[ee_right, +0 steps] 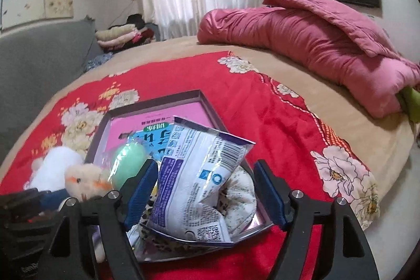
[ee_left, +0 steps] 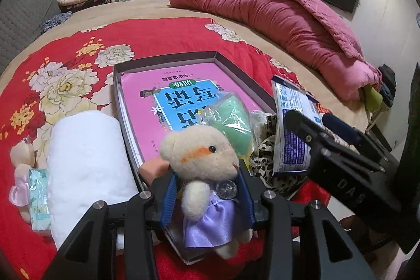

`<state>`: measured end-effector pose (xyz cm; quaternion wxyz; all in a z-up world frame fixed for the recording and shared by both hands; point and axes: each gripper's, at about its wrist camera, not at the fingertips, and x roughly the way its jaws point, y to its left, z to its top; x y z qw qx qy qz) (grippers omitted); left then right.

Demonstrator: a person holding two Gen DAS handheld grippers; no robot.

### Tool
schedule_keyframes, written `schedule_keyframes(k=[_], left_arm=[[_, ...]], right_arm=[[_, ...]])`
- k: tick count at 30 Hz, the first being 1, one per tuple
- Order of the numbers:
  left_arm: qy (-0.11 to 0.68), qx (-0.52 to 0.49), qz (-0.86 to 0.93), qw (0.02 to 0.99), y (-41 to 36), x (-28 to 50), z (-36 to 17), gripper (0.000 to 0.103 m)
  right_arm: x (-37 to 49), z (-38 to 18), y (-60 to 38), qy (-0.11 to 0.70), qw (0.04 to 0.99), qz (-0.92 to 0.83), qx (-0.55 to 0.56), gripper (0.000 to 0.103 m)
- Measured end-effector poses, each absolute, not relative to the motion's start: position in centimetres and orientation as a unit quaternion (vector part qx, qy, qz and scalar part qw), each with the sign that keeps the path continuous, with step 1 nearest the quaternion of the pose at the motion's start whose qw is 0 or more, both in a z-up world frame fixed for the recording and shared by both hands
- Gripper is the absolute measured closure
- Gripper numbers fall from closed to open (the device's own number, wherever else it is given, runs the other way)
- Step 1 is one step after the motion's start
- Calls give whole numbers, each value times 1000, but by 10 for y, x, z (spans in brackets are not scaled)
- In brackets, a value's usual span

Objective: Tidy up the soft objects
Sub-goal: 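Lower the wipes pack onto the tray and open the right tool, then lower the purple-dress teddy bear onto the tray and open the left tool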

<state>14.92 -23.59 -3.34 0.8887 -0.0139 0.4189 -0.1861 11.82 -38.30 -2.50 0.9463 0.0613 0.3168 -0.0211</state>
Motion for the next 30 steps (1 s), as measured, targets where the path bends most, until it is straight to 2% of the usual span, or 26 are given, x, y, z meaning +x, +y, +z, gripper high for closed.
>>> schedule_keyframes(k=[6,10,16,30], left_arm=[[425,-4,-184,886,-240,153,-34,58],[426,-10,-183,886,-238,154,-32,50],[417,-10,-180,891,-235,151,-26,45],[427,-15,-179,886,-227,147,-25,41]], right_arm=[[119,-26,-385,320,945,-20,66,26],[117,-23,-387,311,947,-25,72,26],[114,-24,-391,310,947,-27,82,26],[115,-24,-390,312,946,-27,82,26]])
